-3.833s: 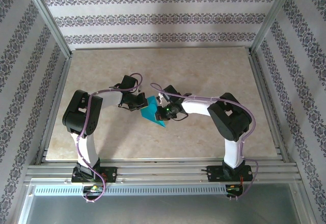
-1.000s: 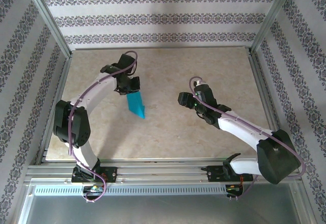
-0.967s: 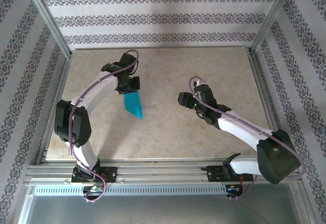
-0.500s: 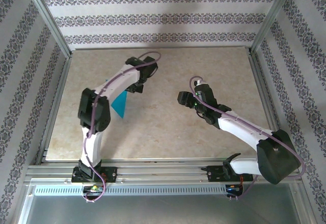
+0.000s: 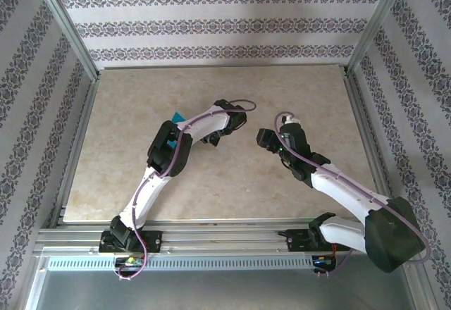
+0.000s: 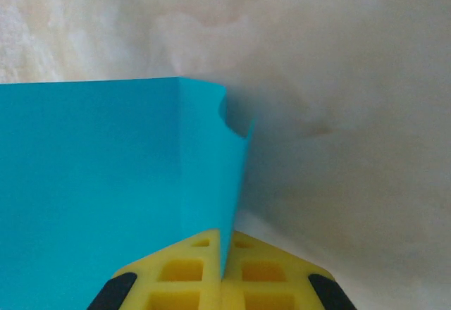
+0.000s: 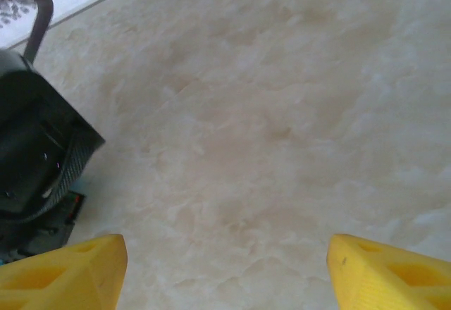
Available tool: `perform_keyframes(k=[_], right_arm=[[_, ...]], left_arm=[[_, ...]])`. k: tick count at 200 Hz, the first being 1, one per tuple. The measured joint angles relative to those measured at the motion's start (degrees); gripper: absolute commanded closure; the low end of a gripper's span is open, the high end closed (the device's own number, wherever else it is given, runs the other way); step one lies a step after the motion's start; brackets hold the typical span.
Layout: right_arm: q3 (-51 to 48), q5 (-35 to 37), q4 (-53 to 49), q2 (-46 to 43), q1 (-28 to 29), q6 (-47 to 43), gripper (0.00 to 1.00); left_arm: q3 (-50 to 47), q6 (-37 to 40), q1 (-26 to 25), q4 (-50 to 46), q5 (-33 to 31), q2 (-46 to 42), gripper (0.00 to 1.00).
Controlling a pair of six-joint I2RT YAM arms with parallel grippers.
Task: Fold a paper plane with a square sheet of paper (pick it up from the middle)
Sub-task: Turn over the paper at the center of the table.
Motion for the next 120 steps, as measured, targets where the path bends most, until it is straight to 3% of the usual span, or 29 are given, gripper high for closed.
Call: perform_keyframes(k=[63,120], right_arm=[[-1.1,0.5,-1.0,-0.9,-0.9,1.0,0.25],[-1.1,0.5,-1.0,0.6,-0.9,2.1,0.26]], left_arm=[[1.2,-0.4,-1.6,0.1,2.8,1.2,0.81],[0.0,-0.4,-1.5,3.6,10.9,-1.4,0.67]])
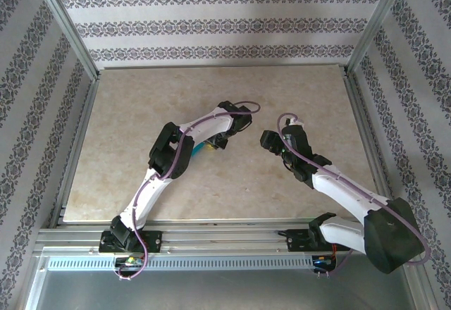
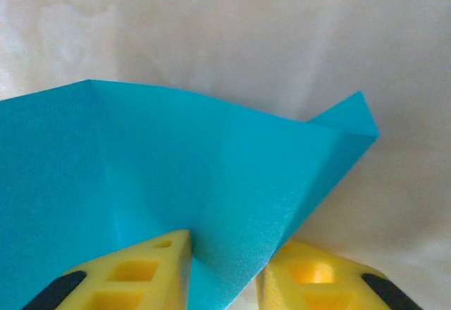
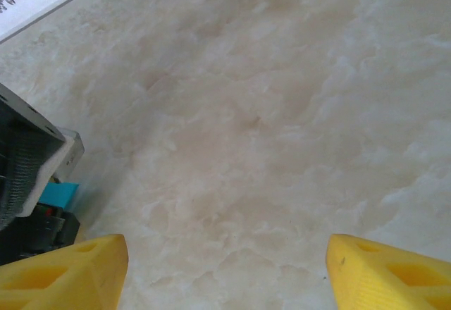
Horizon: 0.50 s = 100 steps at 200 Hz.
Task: Fold a paper plane with a square sheet of paper (pick it up from the middle)
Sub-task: Turn over the paper at the center of the table.
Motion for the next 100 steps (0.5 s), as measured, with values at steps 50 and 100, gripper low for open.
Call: perform_keyframes(k=[50,100], right_arm=[[0.0,-0.2,0.0,0.4,0.0,0.3,0.26],[-0.6,0.4,0.5,-0.6,-0.6,1.5,0.26]], left_arm=[[-0.9,0.0,-0.1,4.7,10.3,-2.7,0.61],[-9.4,-0.6,-0.1,14.3,27.0,-15.4,0.48]])
